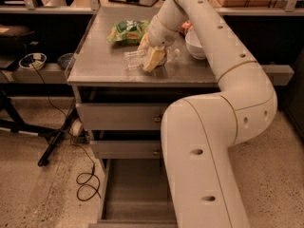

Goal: Place water bottle into bottom drawer

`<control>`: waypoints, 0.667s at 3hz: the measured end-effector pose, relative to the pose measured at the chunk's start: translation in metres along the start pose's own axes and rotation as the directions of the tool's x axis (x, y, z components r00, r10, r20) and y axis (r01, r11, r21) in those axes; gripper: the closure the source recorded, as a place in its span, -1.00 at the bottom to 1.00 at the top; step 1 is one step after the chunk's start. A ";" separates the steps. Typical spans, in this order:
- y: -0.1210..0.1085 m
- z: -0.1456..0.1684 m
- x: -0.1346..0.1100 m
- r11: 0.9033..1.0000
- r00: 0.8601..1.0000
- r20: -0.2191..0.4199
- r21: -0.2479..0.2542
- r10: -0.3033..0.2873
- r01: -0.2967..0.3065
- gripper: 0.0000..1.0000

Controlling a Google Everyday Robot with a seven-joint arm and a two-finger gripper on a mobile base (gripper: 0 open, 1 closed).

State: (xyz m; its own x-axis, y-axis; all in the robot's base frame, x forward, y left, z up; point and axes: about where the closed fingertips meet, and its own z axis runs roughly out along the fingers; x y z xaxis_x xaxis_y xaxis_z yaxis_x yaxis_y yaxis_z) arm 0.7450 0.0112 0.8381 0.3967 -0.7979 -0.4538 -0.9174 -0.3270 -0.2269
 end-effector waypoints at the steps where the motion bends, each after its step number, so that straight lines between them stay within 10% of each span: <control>1: 0.000 0.000 0.000 1.000 1.000 0.000 0.000 0.000 0.000 0.90; 2: 0.000 0.000 0.000 1.000 1.000 0.000 0.000 0.000 0.000 1.00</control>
Offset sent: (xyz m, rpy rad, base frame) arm 0.0000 0.0000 0.0000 0.0000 0.0000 0.0000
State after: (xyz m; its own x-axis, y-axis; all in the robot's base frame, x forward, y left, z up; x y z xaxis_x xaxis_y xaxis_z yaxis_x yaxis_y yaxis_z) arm 0.7451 0.0112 0.8381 0.3967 -0.7979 -0.4538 -0.9174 -0.3270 -0.2269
